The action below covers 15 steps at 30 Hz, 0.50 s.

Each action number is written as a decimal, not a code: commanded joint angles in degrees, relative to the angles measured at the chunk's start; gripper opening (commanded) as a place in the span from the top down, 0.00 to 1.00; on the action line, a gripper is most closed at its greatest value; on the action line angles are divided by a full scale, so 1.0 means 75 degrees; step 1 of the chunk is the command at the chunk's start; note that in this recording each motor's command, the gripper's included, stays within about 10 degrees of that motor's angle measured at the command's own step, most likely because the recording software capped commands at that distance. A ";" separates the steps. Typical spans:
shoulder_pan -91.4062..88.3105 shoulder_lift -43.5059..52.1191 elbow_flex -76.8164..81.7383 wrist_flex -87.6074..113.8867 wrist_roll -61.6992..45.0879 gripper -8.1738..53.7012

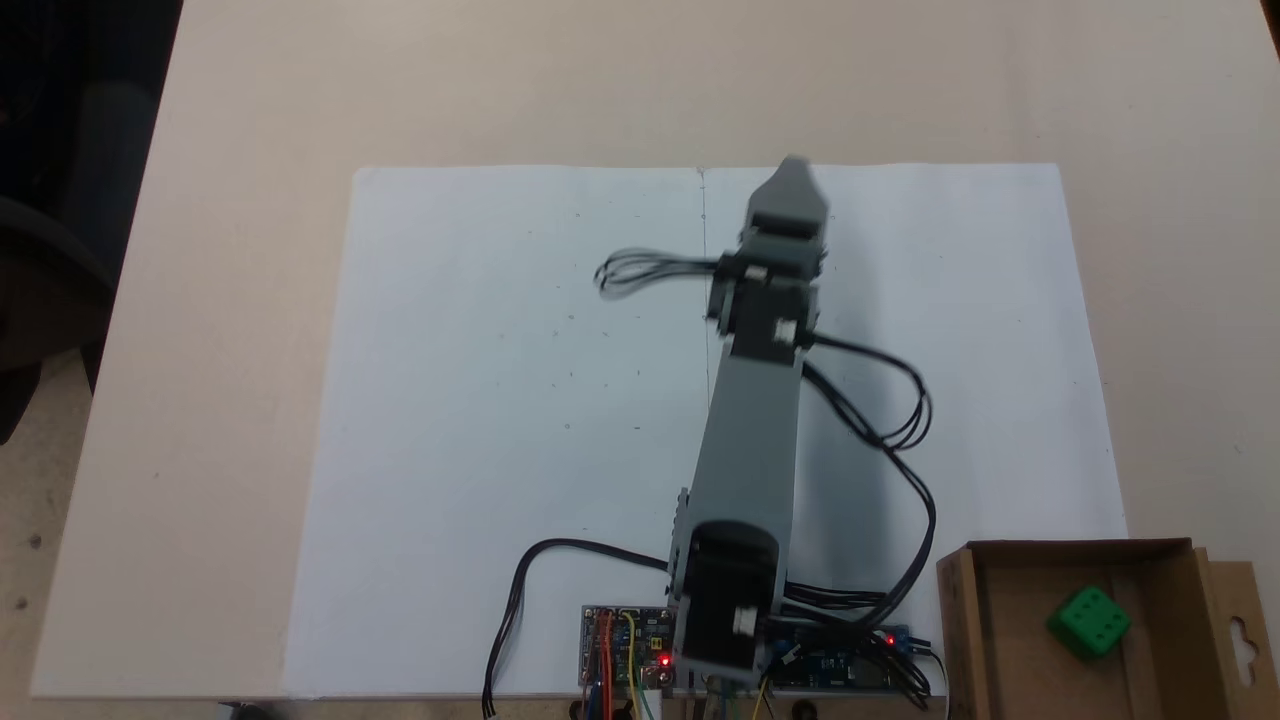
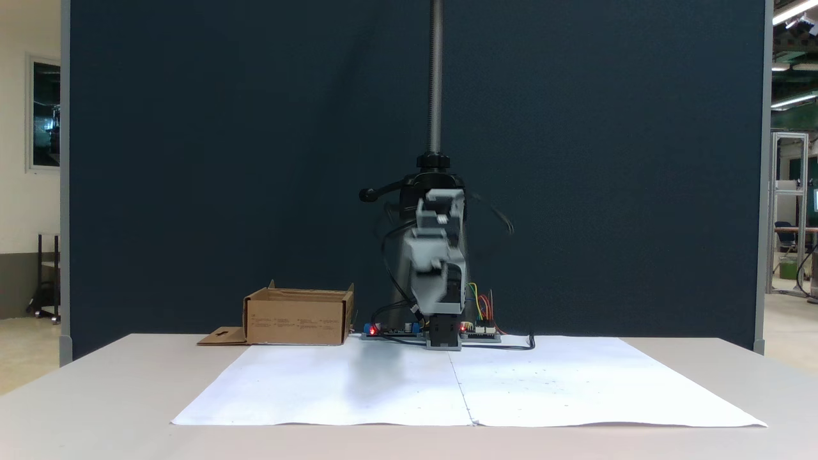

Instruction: Grasp a green dice and put it in the bin.

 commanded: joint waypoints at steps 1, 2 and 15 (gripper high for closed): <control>-0.0211 0.0598 0.0609 -0.1286 0.0551 0.14; -0.0293 0.0797 0.1125 -0.1533 0.0516 0.14; -0.0551 0.2215 0.5555 -0.4872 -0.0328 0.15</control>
